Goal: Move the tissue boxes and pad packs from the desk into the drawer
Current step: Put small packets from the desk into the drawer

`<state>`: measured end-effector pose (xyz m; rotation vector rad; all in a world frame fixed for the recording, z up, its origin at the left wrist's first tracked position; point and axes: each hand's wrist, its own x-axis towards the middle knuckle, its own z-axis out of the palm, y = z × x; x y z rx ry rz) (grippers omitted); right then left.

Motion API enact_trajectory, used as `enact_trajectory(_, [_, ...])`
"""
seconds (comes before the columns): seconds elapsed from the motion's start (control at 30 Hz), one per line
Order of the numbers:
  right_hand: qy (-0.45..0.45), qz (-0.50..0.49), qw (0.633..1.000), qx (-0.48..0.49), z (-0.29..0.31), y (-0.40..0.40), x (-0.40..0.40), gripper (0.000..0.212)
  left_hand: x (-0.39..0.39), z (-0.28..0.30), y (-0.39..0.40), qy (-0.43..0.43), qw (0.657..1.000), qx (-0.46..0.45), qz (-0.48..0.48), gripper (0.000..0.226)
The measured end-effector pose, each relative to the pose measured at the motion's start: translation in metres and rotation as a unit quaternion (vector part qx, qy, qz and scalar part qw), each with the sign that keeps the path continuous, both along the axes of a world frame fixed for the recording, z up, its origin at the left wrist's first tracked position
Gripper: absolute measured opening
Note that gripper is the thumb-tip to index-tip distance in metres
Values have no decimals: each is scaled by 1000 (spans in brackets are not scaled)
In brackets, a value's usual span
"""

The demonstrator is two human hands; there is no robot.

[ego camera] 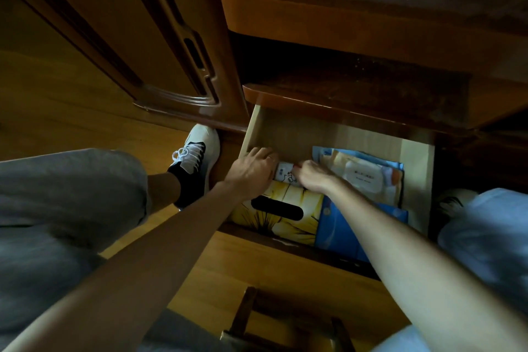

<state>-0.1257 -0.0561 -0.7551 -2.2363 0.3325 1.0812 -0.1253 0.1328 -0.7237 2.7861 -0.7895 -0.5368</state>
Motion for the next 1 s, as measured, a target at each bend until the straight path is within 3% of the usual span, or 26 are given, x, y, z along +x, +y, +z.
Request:
enact_trajectory(0.1, [-17, 12, 1000, -15, 1, 3, -4, 49, 8, -4, -14, 76, 994, 74, -4, 57])
enact_trajectory(0.27, [-67, 12, 996, -55, -7, 11, -20, 57, 7, -15, -31, 102, 984, 143, 15, 52])
enact_trajectory(0.5, [-64, 10, 998, 0, -11, 8, -18, 49, 4, -28, -21, 102, 990, 86, 38, 53])
enact_trajectory(0.67, [-98, -48, 994, 8, -1, 4, -31, 73, -3, -16, -18, 33, 998, 61, 5, 67])
enact_trajectory(0.8, [-123, -84, 989, 11, 26, -7, -45, 62, -12, 14, -17, -18, 999, 41, 3, 81])
enact_trajectory(1.0, [-232, -101, 968, 7, 122, -38, -74, 67, -17, 108, -19, -67, 997, 24, -11, 58])
